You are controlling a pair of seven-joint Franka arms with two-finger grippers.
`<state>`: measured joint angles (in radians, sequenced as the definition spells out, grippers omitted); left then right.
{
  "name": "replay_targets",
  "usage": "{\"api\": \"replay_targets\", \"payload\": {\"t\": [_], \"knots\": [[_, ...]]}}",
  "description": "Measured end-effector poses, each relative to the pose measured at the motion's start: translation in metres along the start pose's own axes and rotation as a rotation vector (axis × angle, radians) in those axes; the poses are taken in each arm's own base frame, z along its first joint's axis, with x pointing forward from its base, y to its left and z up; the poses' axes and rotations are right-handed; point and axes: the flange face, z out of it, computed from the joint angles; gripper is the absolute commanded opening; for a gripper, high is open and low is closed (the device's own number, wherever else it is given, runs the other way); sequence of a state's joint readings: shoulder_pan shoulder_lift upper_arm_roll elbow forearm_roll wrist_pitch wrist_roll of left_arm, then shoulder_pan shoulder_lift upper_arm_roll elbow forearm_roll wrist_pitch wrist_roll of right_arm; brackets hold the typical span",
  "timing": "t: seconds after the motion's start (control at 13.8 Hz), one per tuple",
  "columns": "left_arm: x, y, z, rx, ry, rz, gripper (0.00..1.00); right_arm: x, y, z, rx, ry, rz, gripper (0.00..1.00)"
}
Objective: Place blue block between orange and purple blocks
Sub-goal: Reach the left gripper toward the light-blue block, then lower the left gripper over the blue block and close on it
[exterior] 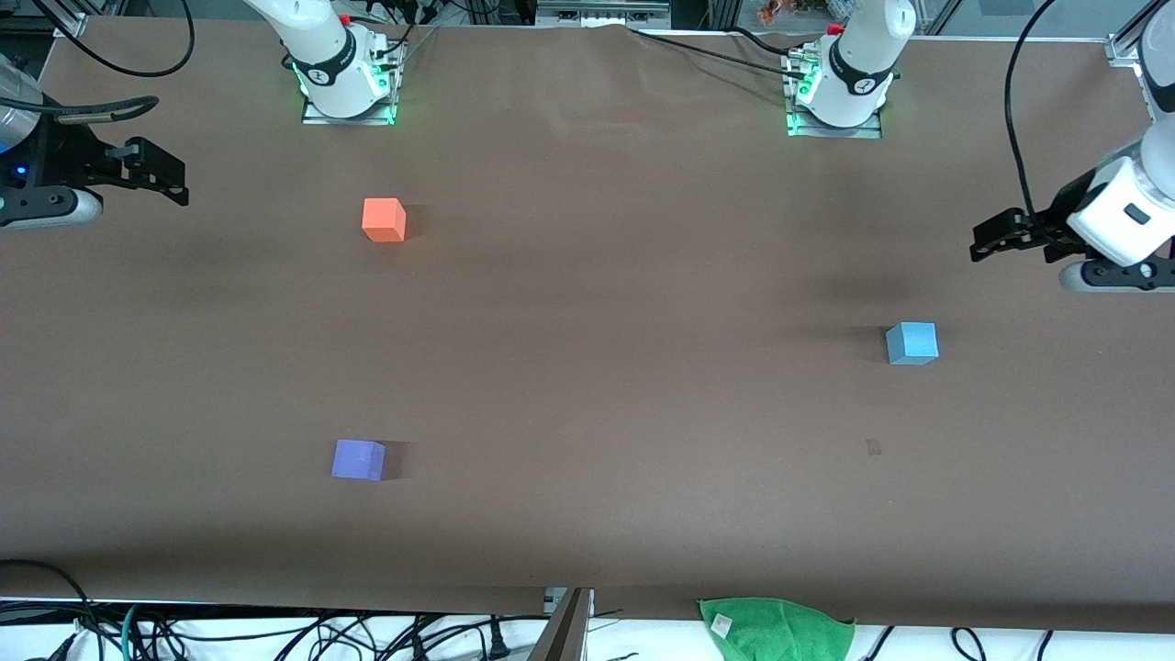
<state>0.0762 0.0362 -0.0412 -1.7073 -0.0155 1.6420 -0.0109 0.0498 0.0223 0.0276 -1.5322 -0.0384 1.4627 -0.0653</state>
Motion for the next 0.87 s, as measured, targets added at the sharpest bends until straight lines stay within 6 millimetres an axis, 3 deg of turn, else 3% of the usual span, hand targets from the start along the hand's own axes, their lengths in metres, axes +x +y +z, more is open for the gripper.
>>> {"api": "replay_targets", "payload": {"t": [0.14,0.29,0.51,0.72,0.87], "knots": [[0.004,-0.018,0.01,-0.004,-0.023,-0.023,1.0,0.0,0.0,0.001,0.0,-0.001,0.0,1.0],[0.015,-0.039,0.036,-0.009,-0.069,-0.011,1.0,0.001,0.0,0.002,0.0,-0.003,0.0,1.0],[0.041,-0.057,0.093,0.028,-0.133,0.009,1.0,0.002,0.0,0.002,0.0,-0.003,0.0,1.0],[0.067,-0.056,0.158,0.029,-0.134,0.023,1.0,0.002,0.0,0.002,0.0,-0.003,0.0,1.0],[0.073,-0.053,0.201,0.029,-0.094,0.034,1.0,0.002,0.0,0.002,0.0,-0.003,0.0,1.0]]}}
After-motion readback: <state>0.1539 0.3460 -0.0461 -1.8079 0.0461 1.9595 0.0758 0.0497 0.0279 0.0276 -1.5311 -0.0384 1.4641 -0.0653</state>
